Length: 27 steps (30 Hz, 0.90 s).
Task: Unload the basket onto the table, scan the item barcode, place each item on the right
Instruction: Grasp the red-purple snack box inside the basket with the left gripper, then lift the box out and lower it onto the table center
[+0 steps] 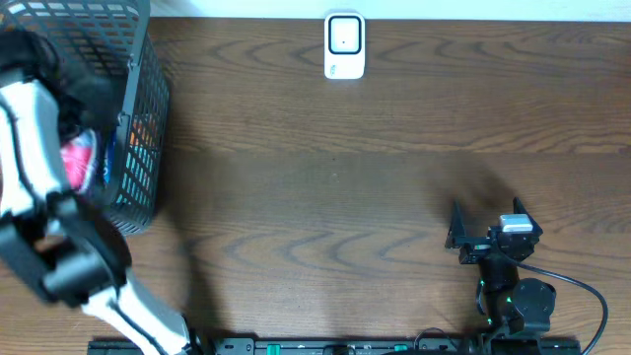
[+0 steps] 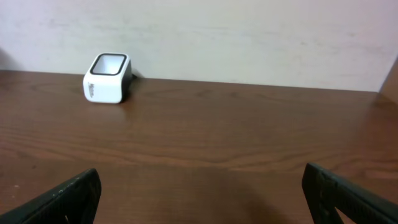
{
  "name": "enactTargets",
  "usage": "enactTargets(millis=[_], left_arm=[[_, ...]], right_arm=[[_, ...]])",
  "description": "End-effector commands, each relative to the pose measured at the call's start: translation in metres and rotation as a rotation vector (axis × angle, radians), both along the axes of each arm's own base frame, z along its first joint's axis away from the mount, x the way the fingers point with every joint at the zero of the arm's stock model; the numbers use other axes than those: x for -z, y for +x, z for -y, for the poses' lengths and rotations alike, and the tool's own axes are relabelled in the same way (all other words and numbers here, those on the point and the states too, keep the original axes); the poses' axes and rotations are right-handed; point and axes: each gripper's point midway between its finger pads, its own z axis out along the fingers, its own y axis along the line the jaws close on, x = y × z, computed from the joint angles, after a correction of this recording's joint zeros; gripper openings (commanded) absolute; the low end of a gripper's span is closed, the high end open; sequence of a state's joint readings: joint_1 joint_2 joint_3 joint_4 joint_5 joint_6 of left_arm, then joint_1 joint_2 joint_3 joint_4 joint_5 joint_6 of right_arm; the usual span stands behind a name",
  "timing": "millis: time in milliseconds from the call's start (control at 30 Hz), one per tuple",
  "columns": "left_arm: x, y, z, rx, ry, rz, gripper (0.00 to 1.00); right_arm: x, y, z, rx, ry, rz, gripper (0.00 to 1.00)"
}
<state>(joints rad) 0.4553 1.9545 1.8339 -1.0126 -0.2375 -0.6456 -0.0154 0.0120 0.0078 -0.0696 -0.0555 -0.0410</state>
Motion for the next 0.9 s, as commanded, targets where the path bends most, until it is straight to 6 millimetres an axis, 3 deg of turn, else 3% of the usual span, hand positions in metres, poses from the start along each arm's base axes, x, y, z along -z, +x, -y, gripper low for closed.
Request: enactTargets(millis=[0, 133, 267, 367, 433, 600, 700, 867], left_arm=[[-0.089, -0.006, 0.023, 0.064, 0.021, 0.234, 0.07], [-0.163, -0.015, 0.067, 0.184, -0.047, 0.483, 0.07], [-0.229, -0.029, 0.127, 0.384, -0.098, 0.700, 0.07], [-0.265, -0.034, 0.187, 0.629, -0.113, 0.805, 0.08], [-0.275, -0.038, 0.232, 0.776, -0.144, 0.827, 0.07], [-0.259, -0.042, 0.340, 1.163, -0.210, 0.755, 0.07], [-0.223, -0.043, 0.403, 1.328, -0.280, 0.638, 0.07], [-0.152, -0.032, 0.462, 1.421, -0.262, 0.402, 0.07]], right_arm=[[0.000, 0.000, -0.005, -0.023, -0.005, 0.001, 0.99], [0.000, 0.000, -0.005, -0.022, -0.005, 0.001, 0.99], [0.000, 0.000, -0.005, -0.023, -0.005, 0.001, 0.99], [0.000, 0.000, -0.005, -0.023, -0.005, 0.001, 0.99], [0.000, 0.000, -0.005, -0.022, -0.005, 0.001, 0.99], [0.000, 0.000, -0.005, -0.022, -0.005, 0.001, 0.99], [0.000, 0.000, -0.005, -0.023, -0.005, 0.001, 0.99], [0.000, 0.000, -0.005, -0.023, -0.005, 0.001, 0.99]])
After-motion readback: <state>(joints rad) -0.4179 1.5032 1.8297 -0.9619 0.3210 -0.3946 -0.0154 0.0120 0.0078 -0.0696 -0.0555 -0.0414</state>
